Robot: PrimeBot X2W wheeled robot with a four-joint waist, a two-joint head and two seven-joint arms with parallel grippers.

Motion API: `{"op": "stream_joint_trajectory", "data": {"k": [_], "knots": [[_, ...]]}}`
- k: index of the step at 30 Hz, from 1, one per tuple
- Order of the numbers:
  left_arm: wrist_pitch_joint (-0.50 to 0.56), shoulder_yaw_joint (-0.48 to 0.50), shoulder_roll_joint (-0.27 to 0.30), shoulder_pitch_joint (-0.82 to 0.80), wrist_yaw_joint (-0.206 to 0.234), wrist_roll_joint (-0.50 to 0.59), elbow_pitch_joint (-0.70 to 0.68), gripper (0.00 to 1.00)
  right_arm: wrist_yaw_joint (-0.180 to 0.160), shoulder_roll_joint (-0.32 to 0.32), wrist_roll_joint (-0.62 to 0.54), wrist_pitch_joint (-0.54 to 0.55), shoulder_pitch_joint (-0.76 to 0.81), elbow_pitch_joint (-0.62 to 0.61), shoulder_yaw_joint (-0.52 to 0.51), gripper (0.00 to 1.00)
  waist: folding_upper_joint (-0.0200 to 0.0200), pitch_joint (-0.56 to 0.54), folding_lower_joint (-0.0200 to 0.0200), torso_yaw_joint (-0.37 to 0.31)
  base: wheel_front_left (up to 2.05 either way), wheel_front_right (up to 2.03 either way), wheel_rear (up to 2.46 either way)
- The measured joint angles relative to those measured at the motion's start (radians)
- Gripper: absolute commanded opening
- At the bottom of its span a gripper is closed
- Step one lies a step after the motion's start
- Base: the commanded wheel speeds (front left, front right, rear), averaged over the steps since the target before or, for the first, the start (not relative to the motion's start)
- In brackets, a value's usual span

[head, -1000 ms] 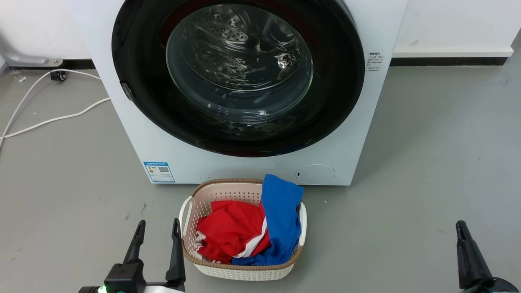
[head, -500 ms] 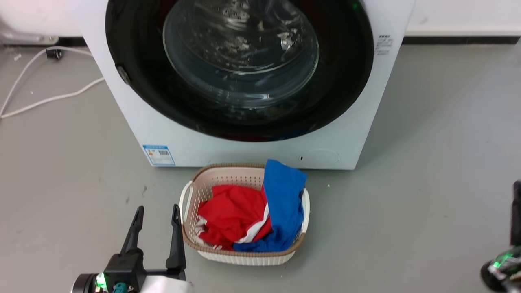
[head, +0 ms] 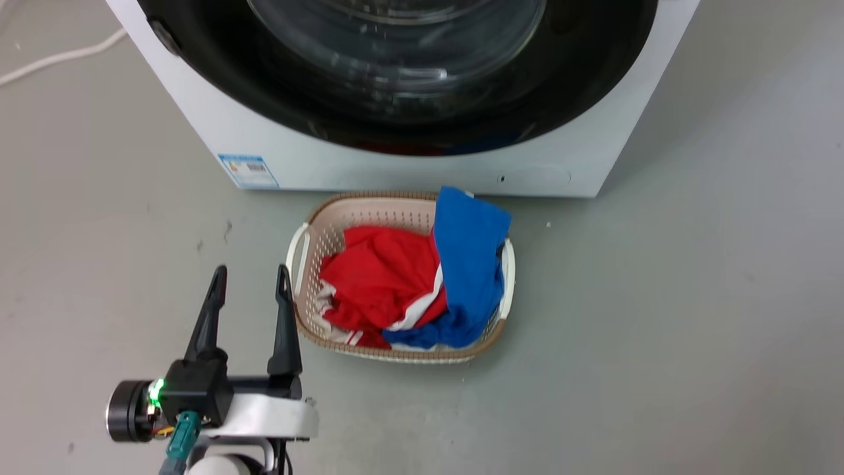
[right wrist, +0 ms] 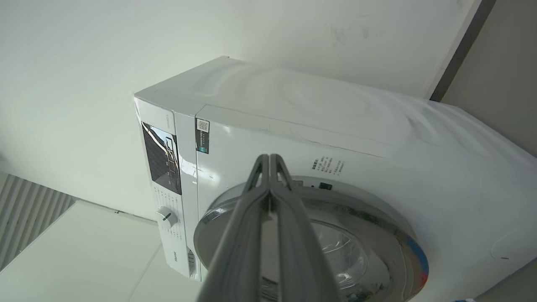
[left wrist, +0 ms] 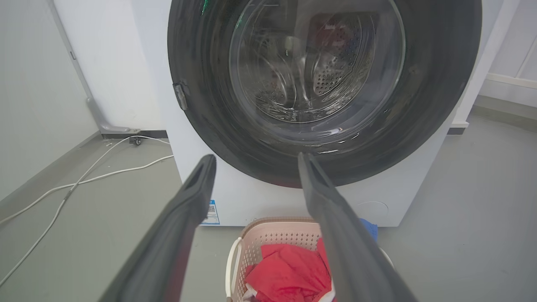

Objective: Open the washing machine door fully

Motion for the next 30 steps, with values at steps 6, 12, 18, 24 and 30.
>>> {"op": "stream_joint_trajectory", "data": {"k": [6, 12, 18, 24, 30], "knots": [[0.0, -0.011, 0.0, -0.054, -0.001, -0.001, -0.018, 1.0, 0.0, -0.076, -0.014, 0.051, -0.181, 0.08, 0.022, 0.0, 0.0, 0.083, 0.0, 0.011, 0.0, 0.0, 0.0], [0.0, -0.025, 0.0, -0.096, 0.004, -0.007, -0.031, 1.0, 0.0, -0.13, -0.048, 0.105, -0.347, 0.144, 0.087, 0.0, 0.0, 0.156, 0.0001, 0.027, 0.0, 0.0, 0.0], [0.0, -0.037, 0.0, -0.128, 0.006, -0.012, -0.04, 1.0, 0.0, -0.164, -0.108, 0.17, -0.494, 0.211, 0.186, 0.0, 0.0, 0.215, 0.0001, 0.046, 0.0, 0.0, 0.0], [0.0, -0.052, 0.0, -0.155, 0.015, -0.023, -0.048, 1.0, 0.0, -0.195, -0.161, 0.249, -0.635, 0.272, 0.271, 0.0, -0.0001, 0.268, 0.0001, 0.071, 0.0, 0.0, 0.0], [0.0, -0.059, 0.0, -0.162, 0.022, -0.029, -0.051, 1.0, 0.0, -0.206, -0.219, 0.315, -0.729, 0.314, 0.337, 0.0, 0.0, 0.304, 0.0001, 0.096, 0.0, 0.0, 0.0]]}}
